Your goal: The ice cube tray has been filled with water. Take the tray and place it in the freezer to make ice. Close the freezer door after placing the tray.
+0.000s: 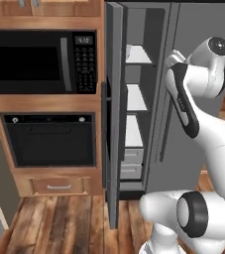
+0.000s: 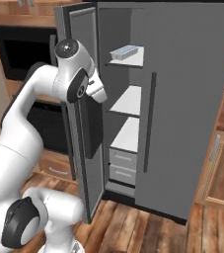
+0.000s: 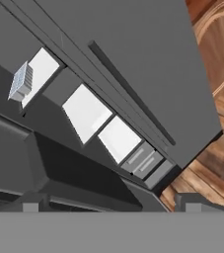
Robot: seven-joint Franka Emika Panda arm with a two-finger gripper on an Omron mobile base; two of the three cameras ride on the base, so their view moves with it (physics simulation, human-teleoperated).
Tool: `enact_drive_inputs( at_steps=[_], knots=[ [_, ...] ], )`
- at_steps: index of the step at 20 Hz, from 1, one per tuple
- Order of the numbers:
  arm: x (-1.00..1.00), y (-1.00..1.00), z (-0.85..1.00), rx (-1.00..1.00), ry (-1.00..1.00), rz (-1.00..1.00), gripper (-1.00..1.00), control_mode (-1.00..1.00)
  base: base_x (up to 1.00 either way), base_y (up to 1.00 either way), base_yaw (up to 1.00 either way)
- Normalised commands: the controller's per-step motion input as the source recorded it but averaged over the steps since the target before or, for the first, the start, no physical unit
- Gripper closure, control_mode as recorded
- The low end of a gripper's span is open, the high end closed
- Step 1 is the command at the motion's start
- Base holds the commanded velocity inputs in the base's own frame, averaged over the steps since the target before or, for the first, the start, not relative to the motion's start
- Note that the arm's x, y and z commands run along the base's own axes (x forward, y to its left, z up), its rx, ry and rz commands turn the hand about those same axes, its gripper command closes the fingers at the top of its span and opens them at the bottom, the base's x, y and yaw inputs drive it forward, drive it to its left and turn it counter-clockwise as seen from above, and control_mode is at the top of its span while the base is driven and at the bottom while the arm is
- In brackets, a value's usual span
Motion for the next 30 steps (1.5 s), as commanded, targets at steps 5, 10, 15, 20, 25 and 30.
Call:
enact_drive_inputs(
  at_steps=[5, 10, 15, 20, 25, 30],
  knots=[
    [0.00, 0.00, 0.00, 0.00, 0.00, 0.00, -1.00, 1.00, 0.47, 0.08, -0.17],
    [0.00, 0.00, 0.00, 0.00, 0.00, 0.00, -1.00, 1.00, 0.43, 0.00, -0.11],
    [0.00, 0.00, 0.00, 0.00, 0.00, 0.00, -1.00, 1.00, 0.06, 0.10, -0.08],
    [0.00, 0.07, 0.00, -0.01, 0.00, -0.04, -1.00, -1.00, -0.03, 0.08, -0.03],
    [0.02, 0.01, 0.00, 0.00, 0.00, 0.00, -1.00, -1.00, 0.00, 0.00, 0.00],
    [-0.21, 0.10, -0.02, -0.01, -0.01, 0.00, -1.00, -1.00, 0.00, 0.00, 0.00]
  ],
)
